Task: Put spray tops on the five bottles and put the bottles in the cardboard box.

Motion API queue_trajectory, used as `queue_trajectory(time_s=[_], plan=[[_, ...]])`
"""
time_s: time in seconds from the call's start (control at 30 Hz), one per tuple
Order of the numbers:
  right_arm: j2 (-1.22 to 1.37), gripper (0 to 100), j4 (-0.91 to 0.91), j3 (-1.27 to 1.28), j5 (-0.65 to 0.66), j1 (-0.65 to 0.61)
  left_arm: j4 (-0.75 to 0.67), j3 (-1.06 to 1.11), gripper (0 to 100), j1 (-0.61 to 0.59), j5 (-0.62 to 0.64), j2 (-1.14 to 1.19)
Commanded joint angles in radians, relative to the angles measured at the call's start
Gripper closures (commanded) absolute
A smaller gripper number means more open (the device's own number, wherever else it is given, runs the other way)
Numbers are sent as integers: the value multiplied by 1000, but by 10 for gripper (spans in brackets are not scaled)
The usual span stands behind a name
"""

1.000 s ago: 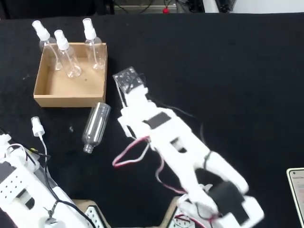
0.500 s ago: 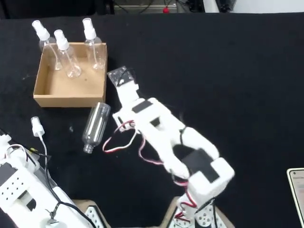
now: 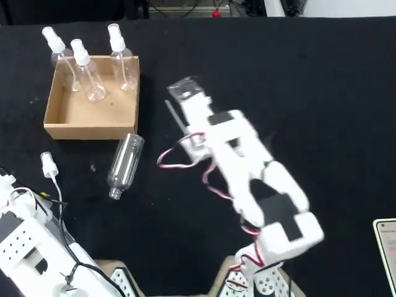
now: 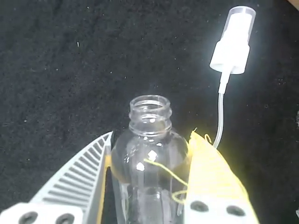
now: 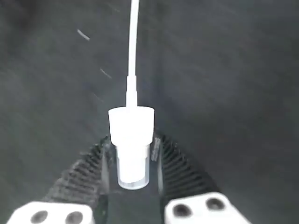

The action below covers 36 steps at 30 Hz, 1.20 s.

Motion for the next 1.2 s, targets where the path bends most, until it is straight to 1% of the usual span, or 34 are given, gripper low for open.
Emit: queue_trajectory(time_s=[0.0, 0.13, 0.2, 0.27, 0.33, 0.43, 0.47, 0.53, 0.67, 0.73, 0.83, 0.97, 1.03, 1.1, 1.17], plan=[[-130, 987, 64, 19, 295, 181, -11, -10, 945, 4, 5, -18], [-162, 987, 129, 90, 643, 325, -11, -10, 945, 8, 5, -18], [-168, 987, 163, 147, 806, 354, -11, -10, 945, 8, 5, -18], [-182, 987, 172, 200, 925, 364, -11, -10, 945, 8, 5, -17], [-199, 987, 169, 240, 993, 358, -11, -8, 945, 8, 5, -15], [-206, 982, 130, 249, 1007, 336, -11, -8, 945, 4, 5, -15], [-203, 982, 114, 249, 988, 330, -9, -8, 945, 4, 5, -15], [-203, 956, 72, 248, 899, 324, -8, -8, 945, 2, 5, -15], [-205, 811, -58, 248, 700, 330, -8, -8, 945, 2, 5, -17], [-205, 773, -109, 252, 624, 330, -6, -8, 945, 2, 5, -17], [-214, 781, -133, 243, 520, 330, -12, 5, 945, 7, 5, -18], [-245, 781, -86, 171, 341, 330, -12, 8, 945, 8, 3, -18], [-262, 781, -41, 125, 218, 322, -12, 7, 945, 7, 3, -18], [-266, 797, -14, 87, 55, 307, -12, 7, 945, 7, 3, -18], [-255, 845, -8, 71, -97, 287, -12, 7, 945, 7, 3, -18]])
